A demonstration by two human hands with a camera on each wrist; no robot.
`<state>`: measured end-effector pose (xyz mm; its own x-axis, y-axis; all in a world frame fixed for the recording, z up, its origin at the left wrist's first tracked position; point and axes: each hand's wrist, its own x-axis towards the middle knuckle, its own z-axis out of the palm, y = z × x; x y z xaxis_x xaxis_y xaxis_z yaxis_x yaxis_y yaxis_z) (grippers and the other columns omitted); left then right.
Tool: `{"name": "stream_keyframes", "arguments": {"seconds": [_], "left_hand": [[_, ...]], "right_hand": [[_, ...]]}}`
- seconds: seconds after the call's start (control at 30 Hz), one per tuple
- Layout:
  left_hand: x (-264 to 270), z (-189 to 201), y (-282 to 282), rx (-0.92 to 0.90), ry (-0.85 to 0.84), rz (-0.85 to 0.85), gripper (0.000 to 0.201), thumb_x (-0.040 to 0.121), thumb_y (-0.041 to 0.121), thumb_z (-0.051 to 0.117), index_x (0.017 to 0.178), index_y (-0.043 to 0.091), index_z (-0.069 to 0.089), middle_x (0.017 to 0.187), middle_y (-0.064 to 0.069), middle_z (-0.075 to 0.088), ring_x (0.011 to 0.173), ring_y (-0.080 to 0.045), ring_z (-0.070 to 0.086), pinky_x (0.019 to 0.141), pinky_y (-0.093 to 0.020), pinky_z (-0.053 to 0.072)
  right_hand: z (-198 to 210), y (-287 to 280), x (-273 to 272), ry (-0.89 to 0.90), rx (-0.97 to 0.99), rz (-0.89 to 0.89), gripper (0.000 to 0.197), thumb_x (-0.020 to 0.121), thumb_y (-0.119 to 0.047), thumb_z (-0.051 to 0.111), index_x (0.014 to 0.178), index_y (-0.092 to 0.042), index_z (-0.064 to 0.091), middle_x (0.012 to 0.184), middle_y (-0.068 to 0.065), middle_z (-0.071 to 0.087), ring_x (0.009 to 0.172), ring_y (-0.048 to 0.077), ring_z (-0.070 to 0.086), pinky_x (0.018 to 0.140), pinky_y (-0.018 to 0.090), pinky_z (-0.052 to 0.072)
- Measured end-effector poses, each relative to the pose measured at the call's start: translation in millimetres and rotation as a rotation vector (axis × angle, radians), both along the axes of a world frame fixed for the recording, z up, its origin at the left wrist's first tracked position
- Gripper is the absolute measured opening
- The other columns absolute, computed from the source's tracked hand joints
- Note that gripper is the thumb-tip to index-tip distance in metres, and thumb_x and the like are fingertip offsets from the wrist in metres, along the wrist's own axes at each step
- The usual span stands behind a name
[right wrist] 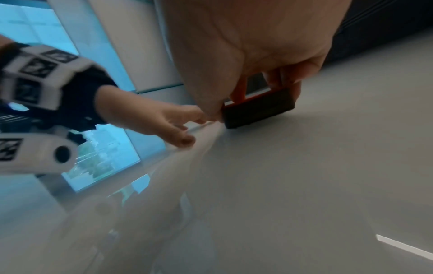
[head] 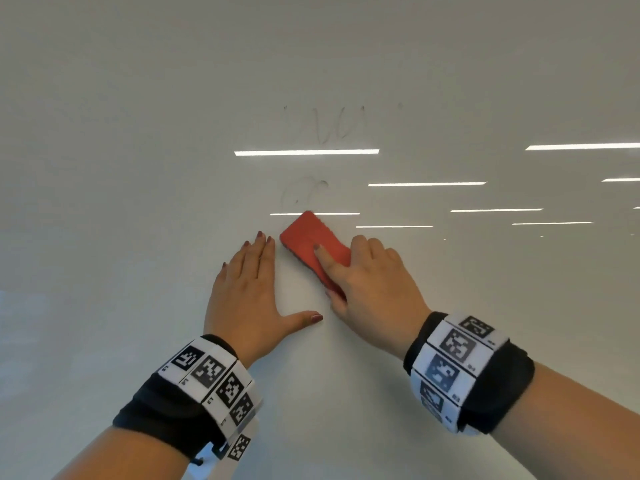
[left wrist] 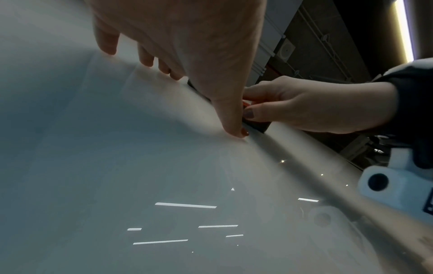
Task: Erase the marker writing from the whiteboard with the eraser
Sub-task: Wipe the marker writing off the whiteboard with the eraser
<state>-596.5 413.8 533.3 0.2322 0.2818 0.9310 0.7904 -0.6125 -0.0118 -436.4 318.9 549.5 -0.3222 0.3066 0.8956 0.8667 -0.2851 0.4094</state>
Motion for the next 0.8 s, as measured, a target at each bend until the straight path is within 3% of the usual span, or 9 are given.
{"name": "stream_keyframes", "arguments": {"seconds": [0.1,0.23,0.33,0.47,0.63,0.8], "left_hand": [[0,0,0,-0.001,-0.013,-0.019,0.131,0.050,0.097,0.029,0.150,0.016,0.002,0.158,0.001,0.001,0.144,-0.017,0.007,0.117,-0.039,0.017],[-1,0,-2,0.002,-0.023,-0.031,0.128,0.052,0.093,0.035,0.150,0.016,0.004,0.158,0.001,0.003,0.144,-0.017,0.008,0.116,-0.039,0.017],[-2,0,-3,-0.019,-0.026,-0.012,0.128,0.054,0.092,0.036,0.150,0.016,-0.003,0.158,0.003,-0.004,0.144,-0.016,0.004,0.116,-0.037,0.014],[-3,-1,-2,-0.021,-0.023,-0.010,0.129,0.054,0.094,0.033,0.149,0.017,-0.008,0.157,0.004,-0.008,0.144,-0.015,0.000,0.117,-0.036,0.011],[-6,0,-2,-0.026,-0.007,-0.014,0.128,0.055,0.093,0.035,0.149,0.019,-0.010,0.157,0.005,-0.010,0.144,-0.015,0.000,0.116,-0.035,0.011],[-7,1,-1,-0.005,0.006,-0.009,0.128,0.054,0.092,0.036,0.149,0.019,-0.008,0.157,0.005,-0.008,0.144,-0.015,0.001,0.116,-0.035,0.013]], "right_hand": [[-13,-3,4,-0.121,-0.067,0.002,0.053,0.082,-0.042,0.059,0.131,-0.022,0.055,0.085,0.010,0.050,0.072,0.026,0.047,0.060,0.033,0.030],[8,-10,12,-0.182,-0.087,-0.057,0.052,0.083,-0.044,0.054,0.133,-0.029,0.052,0.086,0.010,0.051,0.074,0.026,0.049,0.062,0.035,0.035],[36,-15,11,-0.074,-0.048,-0.105,0.053,0.087,-0.043,0.044,0.139,-0.030,0.044,0.094,0.014,0.052,0.080,0.030,0.049,0.068,0.038,0.038],[67,-17,15,0.091,0.009,-0.185,0.057,0.094,-0.047,0.035,0.148,-0.032,0.023,0.110,0.013,0.043,0.096,0.030,0.045,0.078,0.041,0.035],[74,-8,15,0.313,0.122,-0.162,0.060,0.095,-0.051,0.033,0.149,-0.028,0.018,0.111,0.012,0.042,0.098,0.028,0.045,0.076,0.038,0.034],[59,4,-2,0.304,0.105,-0.115,0.061,0.095,-0.050,0.034,0.149,-0.025,0.019,0.111,0.012,0.042,0.096,0.027,0.043,0.075,0.036,0.032]]}}
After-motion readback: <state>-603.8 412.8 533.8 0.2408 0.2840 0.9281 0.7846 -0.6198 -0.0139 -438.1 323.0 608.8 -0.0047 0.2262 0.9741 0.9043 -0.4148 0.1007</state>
